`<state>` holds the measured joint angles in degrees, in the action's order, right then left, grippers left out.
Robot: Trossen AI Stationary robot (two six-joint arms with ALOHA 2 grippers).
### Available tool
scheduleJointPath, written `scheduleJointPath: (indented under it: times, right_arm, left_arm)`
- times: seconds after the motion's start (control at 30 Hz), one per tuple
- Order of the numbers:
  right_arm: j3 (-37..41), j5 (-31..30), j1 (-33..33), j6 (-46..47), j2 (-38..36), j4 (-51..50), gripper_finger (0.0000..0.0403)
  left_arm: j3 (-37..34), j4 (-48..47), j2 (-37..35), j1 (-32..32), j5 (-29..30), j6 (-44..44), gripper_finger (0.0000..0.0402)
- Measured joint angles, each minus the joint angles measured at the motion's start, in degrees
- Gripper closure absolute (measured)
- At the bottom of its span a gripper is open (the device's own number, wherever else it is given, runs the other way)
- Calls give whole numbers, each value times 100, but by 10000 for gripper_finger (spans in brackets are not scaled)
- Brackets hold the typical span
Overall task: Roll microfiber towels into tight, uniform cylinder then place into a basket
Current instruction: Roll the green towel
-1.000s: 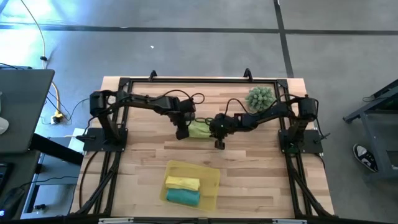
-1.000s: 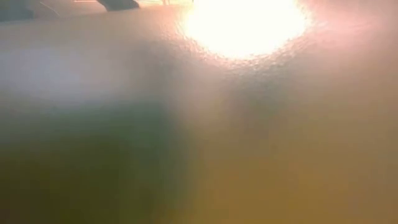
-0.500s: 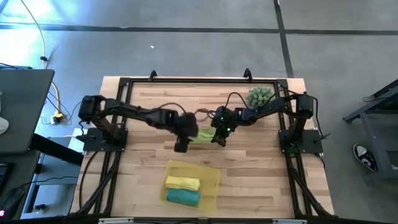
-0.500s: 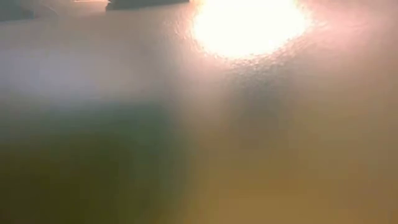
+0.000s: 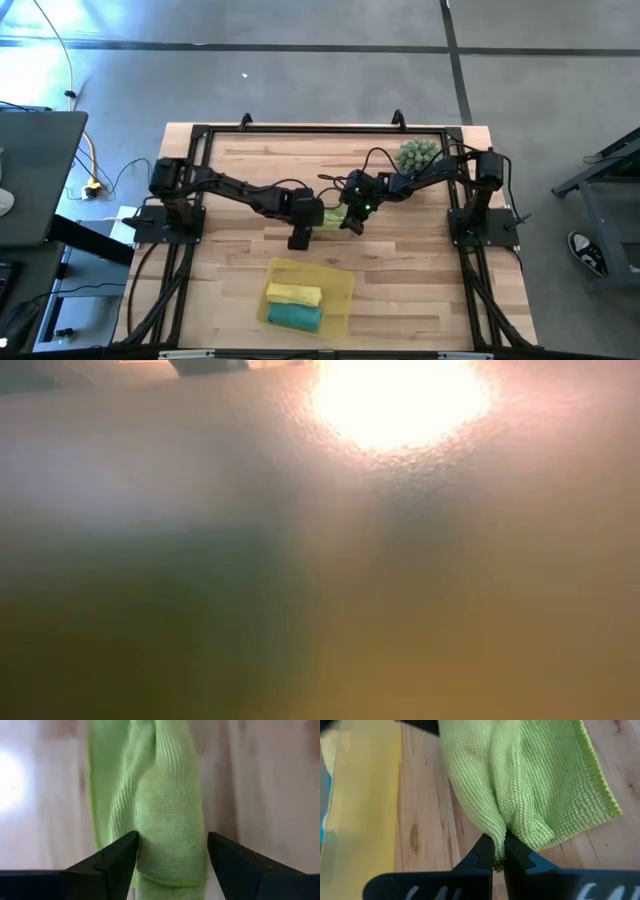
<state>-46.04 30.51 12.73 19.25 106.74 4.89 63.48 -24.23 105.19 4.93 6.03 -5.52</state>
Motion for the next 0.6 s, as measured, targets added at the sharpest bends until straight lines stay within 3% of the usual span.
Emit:
scheduleJointPath:
  times: [0.13, 0.23, 0.47, 0.6]
  right_arm:
    - [-2, -2, 0, 2, 0, 8, 402]
    - [-1, -2, 0, -1, 0, 11, 402]
    - [-2, -3, 0, -59, 0, 13, 402]
    - [-2, -16, 0, -401, -14, 13, 379]
  left_arm:
    - [2, -103, 312, -2, 30, -9, 175]
    - [23, -125, 407, -13, 3, 75, 200]
    - [20, -108, 473, 17, -222, 82, 321]
    - [15, -124, 476, 203, -764, 85, 387]
